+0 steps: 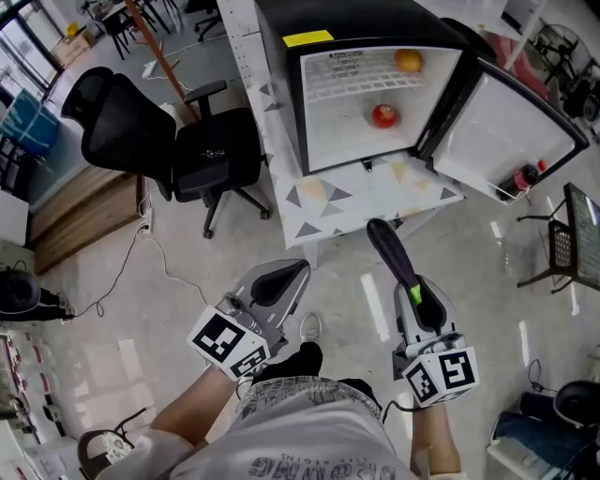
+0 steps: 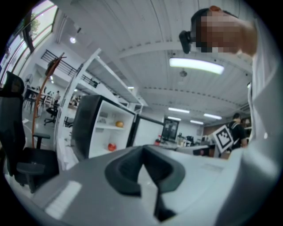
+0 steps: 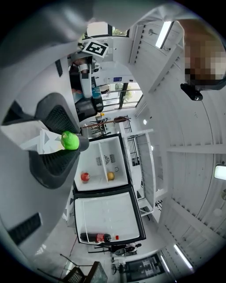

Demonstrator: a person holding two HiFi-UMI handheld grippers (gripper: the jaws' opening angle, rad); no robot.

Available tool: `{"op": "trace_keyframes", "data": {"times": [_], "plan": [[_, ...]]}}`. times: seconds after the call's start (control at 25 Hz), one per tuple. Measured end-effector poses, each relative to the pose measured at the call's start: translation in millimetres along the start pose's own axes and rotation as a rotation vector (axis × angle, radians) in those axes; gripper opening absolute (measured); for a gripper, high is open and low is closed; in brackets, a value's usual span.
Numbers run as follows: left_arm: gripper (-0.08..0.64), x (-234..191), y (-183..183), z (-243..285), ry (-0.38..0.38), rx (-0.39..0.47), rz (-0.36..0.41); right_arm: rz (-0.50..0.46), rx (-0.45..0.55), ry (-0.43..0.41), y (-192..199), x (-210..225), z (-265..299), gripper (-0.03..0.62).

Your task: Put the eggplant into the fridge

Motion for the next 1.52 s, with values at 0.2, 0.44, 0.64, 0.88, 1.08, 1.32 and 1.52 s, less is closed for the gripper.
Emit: {"op": "trace_keyframes", "data": {"times": [0.2,0.44,0.64,0.88,1.08,1.32,1.52], "plan": [[0.006,-31.7,-16.1,7.9,0.016,0.004,0.008,-0.009,0.007,0.014,-21.8,-3.3,27.7,0.112],[0.006,-57.6,-27.3,8.9,0.011,0.019,0.010,-0.018,0.014,0.020,-35.1,-7.1,50.0,0.112],[0.006,-69.4,-31.7,9.4,0.008,0.024,0.010,-0.027,0.022,0.024,-43.9,-6.7,60.8,0.112],[0.006,-79.1,-34.5,16.2,0.010,0.024,0.010,-0.029,0.029,0.028,-50.1,-1.7,72.6,0.112],[0.006,-85.3,-37.7,27.5,0.004,0.019,0.010,-0.028,0.030,0.023,-54.9,10.9,84.9,0.112],[0.006,-96.8,-39.6,49.7,-0.026,0.003,-0.001,-0.029,0.020,-0.004,-62.0,35.8,111.9,0.112],[0.006,-103.8,-43.8,76.5,-0.049,-0.013,-0.010,-0.033,0.014,-0.025,-73.7,64.6,135.4,0.112]]}}
Point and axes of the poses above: the fingertips, and each gripper's own axes: z forward along the fingers, x to its right, y out of its underside, the point moved 5 cm from there along -z, backward along the fingers, and after that the axes turned 10 degrees about -x, right-handed, at the moved point
